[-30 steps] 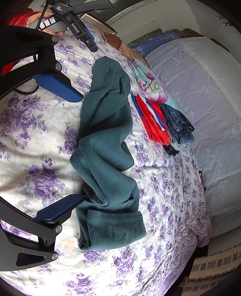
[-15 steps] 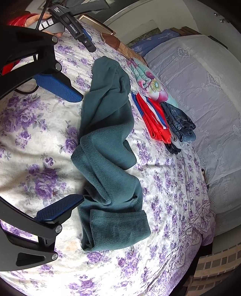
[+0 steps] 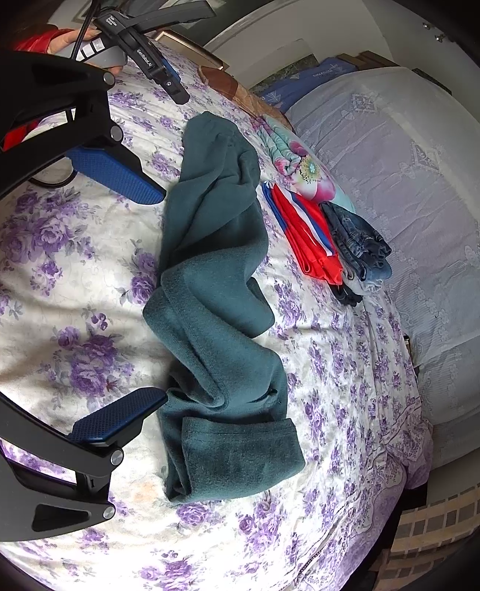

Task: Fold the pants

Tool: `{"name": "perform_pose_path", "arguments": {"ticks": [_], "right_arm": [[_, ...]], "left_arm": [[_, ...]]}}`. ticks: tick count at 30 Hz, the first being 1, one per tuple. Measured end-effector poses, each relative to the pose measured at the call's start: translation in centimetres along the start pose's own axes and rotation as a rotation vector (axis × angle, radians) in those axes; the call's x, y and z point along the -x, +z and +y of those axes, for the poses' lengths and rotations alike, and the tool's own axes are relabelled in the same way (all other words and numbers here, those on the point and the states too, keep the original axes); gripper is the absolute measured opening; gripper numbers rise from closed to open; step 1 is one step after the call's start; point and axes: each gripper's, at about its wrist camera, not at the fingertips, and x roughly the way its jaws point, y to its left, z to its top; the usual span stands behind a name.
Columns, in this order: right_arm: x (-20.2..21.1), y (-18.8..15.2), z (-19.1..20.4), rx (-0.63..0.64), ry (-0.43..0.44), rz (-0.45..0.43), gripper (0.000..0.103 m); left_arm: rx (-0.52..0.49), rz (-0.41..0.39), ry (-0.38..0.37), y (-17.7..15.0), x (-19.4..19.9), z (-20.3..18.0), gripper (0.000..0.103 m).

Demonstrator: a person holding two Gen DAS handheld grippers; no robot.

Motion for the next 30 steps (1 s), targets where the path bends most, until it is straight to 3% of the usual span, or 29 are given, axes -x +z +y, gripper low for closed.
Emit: {"name": "perform_pose_path", "arguments": {"ticks": [30], "right_arm": [[0.03, 0.09, -0.28, -0.015, 0.000, 0.000, 0.100]], "left_arm": [[0.008, 0.013, 0.001, 0.05, -0.22, 0.39, 0.098]]}}
